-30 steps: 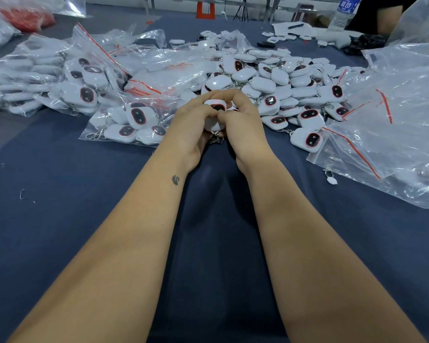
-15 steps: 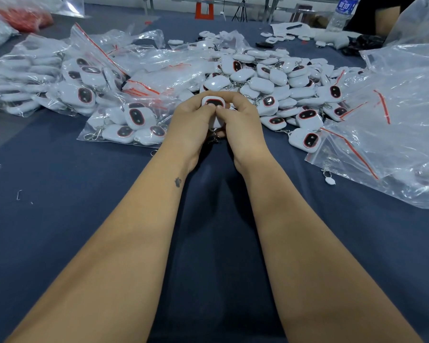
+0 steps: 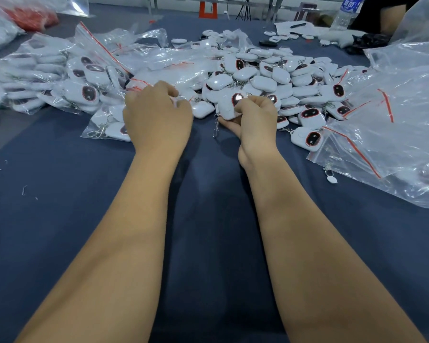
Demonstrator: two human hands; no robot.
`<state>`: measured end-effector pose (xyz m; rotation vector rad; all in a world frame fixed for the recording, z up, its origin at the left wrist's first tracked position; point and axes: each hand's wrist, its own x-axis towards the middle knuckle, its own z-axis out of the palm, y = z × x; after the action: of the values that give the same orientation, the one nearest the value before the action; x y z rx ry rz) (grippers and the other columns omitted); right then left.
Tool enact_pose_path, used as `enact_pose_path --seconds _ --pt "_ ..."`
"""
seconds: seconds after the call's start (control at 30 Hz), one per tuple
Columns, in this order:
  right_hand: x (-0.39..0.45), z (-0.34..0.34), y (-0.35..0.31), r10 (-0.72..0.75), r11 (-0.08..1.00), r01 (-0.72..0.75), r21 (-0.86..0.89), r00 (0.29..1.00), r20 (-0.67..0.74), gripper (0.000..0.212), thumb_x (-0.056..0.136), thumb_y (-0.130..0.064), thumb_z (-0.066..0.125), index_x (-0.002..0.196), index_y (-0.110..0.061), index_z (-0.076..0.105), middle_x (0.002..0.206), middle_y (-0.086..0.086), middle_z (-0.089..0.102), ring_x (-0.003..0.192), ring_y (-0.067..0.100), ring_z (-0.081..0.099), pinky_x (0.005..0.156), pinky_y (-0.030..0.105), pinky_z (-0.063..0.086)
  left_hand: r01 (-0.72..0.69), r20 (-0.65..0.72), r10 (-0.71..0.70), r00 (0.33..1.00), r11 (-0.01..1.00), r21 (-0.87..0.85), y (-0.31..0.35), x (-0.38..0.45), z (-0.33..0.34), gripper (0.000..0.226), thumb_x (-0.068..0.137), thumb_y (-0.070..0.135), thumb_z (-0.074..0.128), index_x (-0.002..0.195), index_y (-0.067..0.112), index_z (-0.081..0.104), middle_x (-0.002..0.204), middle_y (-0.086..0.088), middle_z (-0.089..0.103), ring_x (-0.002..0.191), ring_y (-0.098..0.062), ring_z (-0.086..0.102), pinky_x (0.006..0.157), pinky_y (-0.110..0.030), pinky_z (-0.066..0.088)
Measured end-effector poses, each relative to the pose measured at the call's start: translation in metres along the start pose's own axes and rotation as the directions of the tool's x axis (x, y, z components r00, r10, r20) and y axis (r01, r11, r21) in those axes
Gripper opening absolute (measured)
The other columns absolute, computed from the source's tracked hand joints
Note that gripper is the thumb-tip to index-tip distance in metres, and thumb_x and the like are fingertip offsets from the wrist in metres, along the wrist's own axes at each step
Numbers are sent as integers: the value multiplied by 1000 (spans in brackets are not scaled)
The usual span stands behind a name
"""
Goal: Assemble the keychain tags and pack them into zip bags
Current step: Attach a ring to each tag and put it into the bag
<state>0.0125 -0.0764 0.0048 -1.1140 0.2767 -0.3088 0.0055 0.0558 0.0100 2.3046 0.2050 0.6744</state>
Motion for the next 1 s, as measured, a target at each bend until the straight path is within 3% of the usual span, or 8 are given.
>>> enact_pose_path --seconds 0.07,0.17,0.33,0.5,0.67,0.77,0.87,1.0 --pt "-1 1 -1 -4 1000 3 9 1000 13 10 89 4 50 92 -5 50 90 11 53 71 16 57 68 29 61 -18 98 -5 995 972 235 -1 -1 2 35 84 35 53 110 16 67 109 -9 66 118 -36 45 93 -42 41" --pt "-2 2 -2 6 1000 -7 24 997 77 14 91 5 48 101 -1 55 90 11 59 70 14 61 77 33 61 -52 150 7 989 954 295 0 -2 4 23 82 28 55 91 14 70 93 -11 66 99 -38 55 70 -37 39" --pt "-4 1 -6 46 957 -121 265 961 272 22 94 9 45 112 0 54 98 18 64 88 28 65 84 32 58 -15 109 19 994 999 -35 8 -7 1 21 77 16 55 86 12 73 83 -6 71 89 -30 63 76 -39 53" --pt "-4 4 1 16 999 -6 -44 975 224 22 90 3 58 109 -9 55 99 10 65 86 18 62 70 22 48 95 132 -51 990 932 -351 15 -9 4 27 78 22 58 99 18 74 83 2 70 85 -24 68 81 -41 57" --pt "-7 4 6 -64 974 103 -202 979 193 26 86 1 66 93 -15 48 72 -2 67 71 14 62 75 30 52 110 37 -107 994 847 -520 14 -6 7 21 82 21 63 102 25 65 71 10 61 69 -11 61 75 -36 56" --pt "-11 6 11 -126 867 259 -427 941 314 12 87 -2 65 91 -13 62 78 4 70 76 17 63 79 35 53 6 -27 -23 999 852 -524 16 -9 7 19 83 22 64 99 31 62 68 15 55 61 3 51 67 -20 46" --pt "-13 9 15 -138 646 426 -634 882 451 14 88 -1 57 90 -1 71 93 18 68 85 18 59 80 35 49 -48 -28 40 999 863 -502 16 -11 8 21 82 21 63 97 34 59 70 14 55 64 -5 53 70 -32 52" --pt "-12 12 17 -135 429 490 -759 865 483 19 89 -6 52 74 -14 61 106 14 59 106 34 53 87 42 46 -56 48 82 995 912 -407 15 -11 15 26 83 19 57 104 34 56 82 12 57 74 -9 55 75 -37 52"
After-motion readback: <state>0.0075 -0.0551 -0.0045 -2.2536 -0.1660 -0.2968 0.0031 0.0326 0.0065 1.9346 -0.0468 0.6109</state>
